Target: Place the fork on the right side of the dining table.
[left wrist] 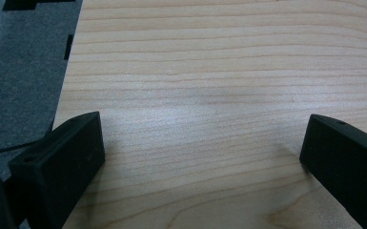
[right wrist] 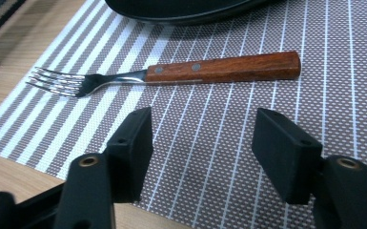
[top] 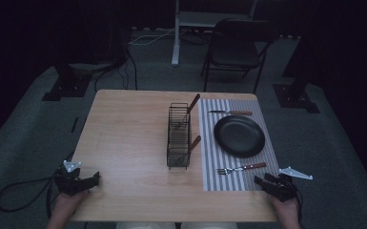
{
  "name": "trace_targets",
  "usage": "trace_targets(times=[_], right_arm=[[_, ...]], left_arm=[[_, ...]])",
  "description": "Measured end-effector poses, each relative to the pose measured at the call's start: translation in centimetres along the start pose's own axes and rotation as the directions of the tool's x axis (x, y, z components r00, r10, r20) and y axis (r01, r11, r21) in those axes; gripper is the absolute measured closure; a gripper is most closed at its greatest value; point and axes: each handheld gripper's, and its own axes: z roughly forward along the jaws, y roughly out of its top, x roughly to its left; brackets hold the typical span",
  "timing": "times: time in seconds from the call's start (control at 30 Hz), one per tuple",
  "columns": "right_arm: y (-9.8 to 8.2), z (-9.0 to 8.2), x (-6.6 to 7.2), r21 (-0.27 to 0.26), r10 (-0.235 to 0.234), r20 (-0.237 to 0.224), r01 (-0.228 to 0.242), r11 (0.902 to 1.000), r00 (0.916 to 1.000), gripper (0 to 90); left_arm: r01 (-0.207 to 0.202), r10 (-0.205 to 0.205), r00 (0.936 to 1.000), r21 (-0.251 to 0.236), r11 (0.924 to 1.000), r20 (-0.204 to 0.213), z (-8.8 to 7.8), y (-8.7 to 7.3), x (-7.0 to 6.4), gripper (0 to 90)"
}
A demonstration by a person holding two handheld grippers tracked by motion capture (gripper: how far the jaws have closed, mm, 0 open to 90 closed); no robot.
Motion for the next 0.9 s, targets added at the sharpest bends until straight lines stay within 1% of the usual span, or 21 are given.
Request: trace_targets(times=[0.07,0.17,0.27,0.3,0.37,0.4,0.5,0.57,0.63,0.7,0.8,0.83,0.87,0.9], right_arm=[[-0.2,0.0,0.4,0.0,-0.011,0.032,0.011,0.9999,0.9994,37.2],[-0.3,0.1,0.7,-0.004,-0.01,0.057,0.011,0.9999,0.9983,35.8],[-0.3,0.1,0.9,-0.007,-0.002,0.068,0.003,1.0,0.9977,35.6],[-0.4,0.1,0.9,-0.01,0.006,0.068,-0.006,0.9999,0.9976,34.3],[-0.4,0.1,1.0,-0.01,0.014,0.064,-0.014,0.9999,0.9978,28.7],[-0.4,0.1,1.1,-0.013,0.022,0.068,-0.022,0.9997,0.9975,27.9],[-0.5,0.1,1.4,-0.027,0.041,0.113,-0.038,0.9989,0.9927,22.3],[-0.5,0.2,1.7,-0.038,0.035,0.14,-0.03,0.9988,0.9896,20.5],[-0.4,0.4,2.2,-0.04,0.006,0.183,0.002,0.9992,0.9832,17.2],[-0.5,0.9,2.8,-0.018,-0.027,0.229,0.032,0.9993,0.973,13.8],[-0.6,1.4,3.4,0.004,-0.061,0.279,0.062,0.9981,0.9582,13.8],[-0.6,1.4,3.4,0.004,-0.061,0.279,0.062,0.9981,0.9582,13.8],[-0.6,1.5,3.6,0.012,-0.07,0.304,0.07,0.9975,0.9501,13.8],[-0.6,1.5,3.8,0.012,-0.066,0.323,0.066,0.9978,0.9439,13.8]], left_arm=[[0.0,0.0,1.0,0.0,1.0,0.0,0.0,0.0,0.0,1.6],[0.0,0.0,1.0,0.0,1.0,0.0,0.0,0.0,0.0,1.6],[0.0,0.0,1.0,0.0,1.0,0.0,0.0,0.0,0.0,1.6],[0.0,0.0,1.0,0.0,1.0,0.0,0.0,0.0,0.0,1.6],[0.0,0.0,1.0,0.0,1.0,0.0,0.0,0.0,0.0,1.6],[0.0,0.0,1.0,0.0,1.0,0.0,0.0,0.0,0.0,1.6],[0.001,-0.001,1.0,0.0,1.0,0.0,0.0,0.0,0.0,1.6],[0.0,0.0,1.0,0.0,1.0,0.0,0.0,0.0,0.0,1.6],[0.0,0.0,1.0,0.0,1.0,0.0,0.0,0.0,0.0,1.6],[0.0,0.0,1.0,0.0,1.0,0.0,0.0,0.0,0.0,1.6],[-0.002,0.002,1.0,0.002,1.0,0.0,0.0,0.0,0.0,1.6],[-0.002,0.002,1.0,0.002,1.0,0.0,0.0,0.0,0.0,1.6],[-0.002,0.002,1.0,0.002,1.0,0.0,0.0,0.0,0.0,1.6],[-0.003,0.003,1.0,0.002,1.0,0.0,0.0,0.0,0.0,1.6]])
